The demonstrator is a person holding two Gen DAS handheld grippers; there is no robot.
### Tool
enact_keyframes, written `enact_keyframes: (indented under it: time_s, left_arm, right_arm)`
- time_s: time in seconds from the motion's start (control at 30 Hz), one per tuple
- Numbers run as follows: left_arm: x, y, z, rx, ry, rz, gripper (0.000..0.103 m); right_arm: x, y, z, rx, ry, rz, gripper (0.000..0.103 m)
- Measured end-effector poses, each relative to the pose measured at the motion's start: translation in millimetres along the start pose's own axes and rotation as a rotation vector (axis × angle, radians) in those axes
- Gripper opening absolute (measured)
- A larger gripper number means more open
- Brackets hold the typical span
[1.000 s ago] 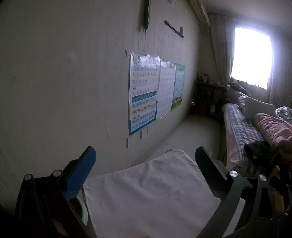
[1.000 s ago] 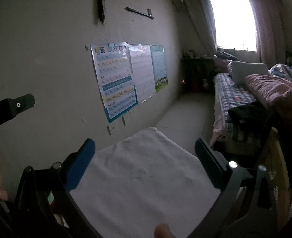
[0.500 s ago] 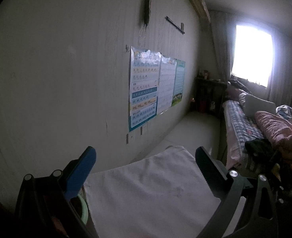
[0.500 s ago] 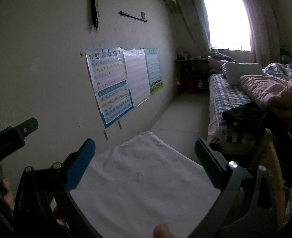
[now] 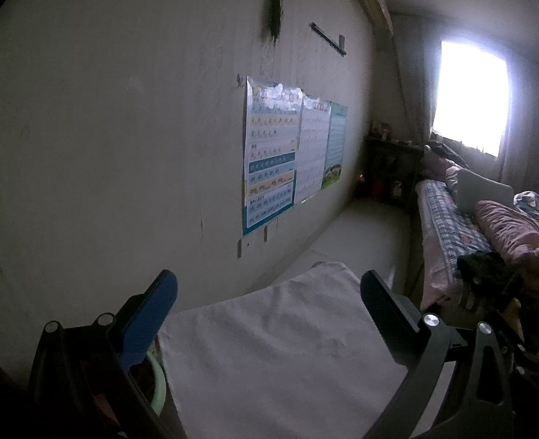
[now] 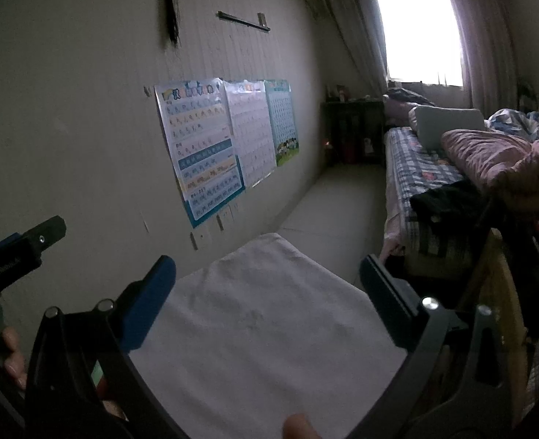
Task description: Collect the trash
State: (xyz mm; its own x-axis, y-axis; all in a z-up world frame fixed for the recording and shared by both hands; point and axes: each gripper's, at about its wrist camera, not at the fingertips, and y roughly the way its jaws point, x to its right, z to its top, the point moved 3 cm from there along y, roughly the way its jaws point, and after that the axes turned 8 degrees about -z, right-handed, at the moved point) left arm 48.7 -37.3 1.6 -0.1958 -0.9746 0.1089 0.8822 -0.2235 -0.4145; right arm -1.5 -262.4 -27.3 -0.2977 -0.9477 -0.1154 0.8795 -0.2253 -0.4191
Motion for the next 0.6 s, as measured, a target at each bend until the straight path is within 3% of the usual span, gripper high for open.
enact_keyframes:
  time_s: [0.37,0.6]
  left_arm:
    - [-6.6,15.4,-7.8,-0.04,-0.018,-0.007,0.095]
    - [-29.0,45.4,-34.4,-0.141,-0.064,-0.001,0.095]
  right_arm:
    - [-1.3,17.0,-8.3,-0.049,-0.001,0.003,0.099]
    - [2.9,66.0,-36.0,-0.185,0.008,0.007,0.099]
